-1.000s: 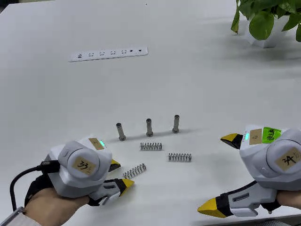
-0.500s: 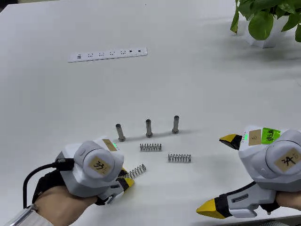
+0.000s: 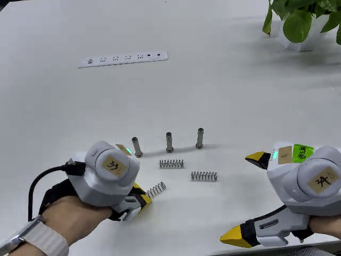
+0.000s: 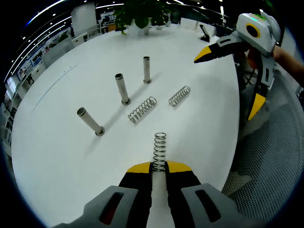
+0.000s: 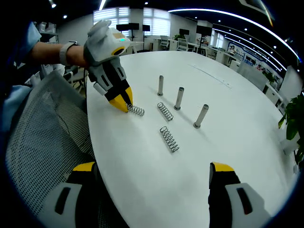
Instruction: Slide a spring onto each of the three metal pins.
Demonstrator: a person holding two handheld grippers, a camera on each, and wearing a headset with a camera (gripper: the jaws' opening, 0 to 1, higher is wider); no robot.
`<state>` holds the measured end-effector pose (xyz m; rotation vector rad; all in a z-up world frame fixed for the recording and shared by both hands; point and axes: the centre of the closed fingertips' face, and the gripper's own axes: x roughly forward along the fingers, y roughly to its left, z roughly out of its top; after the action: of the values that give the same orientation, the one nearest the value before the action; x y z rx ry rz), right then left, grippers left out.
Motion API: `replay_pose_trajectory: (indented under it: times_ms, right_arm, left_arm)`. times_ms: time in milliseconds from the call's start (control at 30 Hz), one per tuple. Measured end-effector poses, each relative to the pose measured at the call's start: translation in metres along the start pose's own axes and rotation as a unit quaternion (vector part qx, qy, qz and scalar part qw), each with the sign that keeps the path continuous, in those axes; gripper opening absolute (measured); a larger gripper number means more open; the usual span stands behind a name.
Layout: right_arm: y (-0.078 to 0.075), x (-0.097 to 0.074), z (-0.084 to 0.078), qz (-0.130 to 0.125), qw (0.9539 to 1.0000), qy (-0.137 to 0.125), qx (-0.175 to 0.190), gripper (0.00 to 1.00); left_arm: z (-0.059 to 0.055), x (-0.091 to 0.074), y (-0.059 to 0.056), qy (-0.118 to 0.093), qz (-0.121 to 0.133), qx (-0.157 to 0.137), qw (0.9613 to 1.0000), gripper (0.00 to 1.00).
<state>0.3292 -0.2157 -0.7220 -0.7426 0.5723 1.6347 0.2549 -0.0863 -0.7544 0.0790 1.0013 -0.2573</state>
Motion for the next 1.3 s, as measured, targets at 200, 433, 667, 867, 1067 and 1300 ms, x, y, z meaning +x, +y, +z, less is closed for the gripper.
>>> replay_pose_trajectory:
  times_ms: [200, 433, 667, 867, 1067, 1300]
  right_arm:
    - [0.001, 0.001, 0.001, 0.003, 1.0000, 0.002, -0.004, 0.99]
    - [0.000, 0.000, 0.003, 0.003, 1.0000, 0.002, -0.006, 0.99]
    - [0.001, 0.001, 0.011, 0.013, 0.9990, -0.026, 0.033, 0.99]
    - [0.001, 0.002, 0.014, 0.016, 0.9979, -0.037, 0.051, 0.98]
    - [0.001, 0.001, 0.021, 0.021, 0.9971, -0.046, 0.057, 0.98]
    - [0.002, 0.002, 0.028, 0.025, 0.9961, -0.056, 0.063, 0.97]
  left_arm:
    - [0.001, 0.000, 0.000, 0.007, -0.013, -0.005, 0.9999, 0.10]
    - [0.001, -0.001, -0.002, 0.008, -0.022, -0.009, 0.9997, 0.10]
    - [0.001, -0.003, -0.003, -0.027, -0.039, -0.050, 0.9976, 0.10]
    - [0.010, -0.007, -0.010, -0.070, -0.048, -0.068, 0.9941, 0.10]
    - [0.020, -0.009, -0.013, -0.120, -0.050, -0.037, 0.9908, 0.10]
    - [0.032, -0.019, -0.029, -0.164, -0.064, 0.006, 0.9843, 0.10]
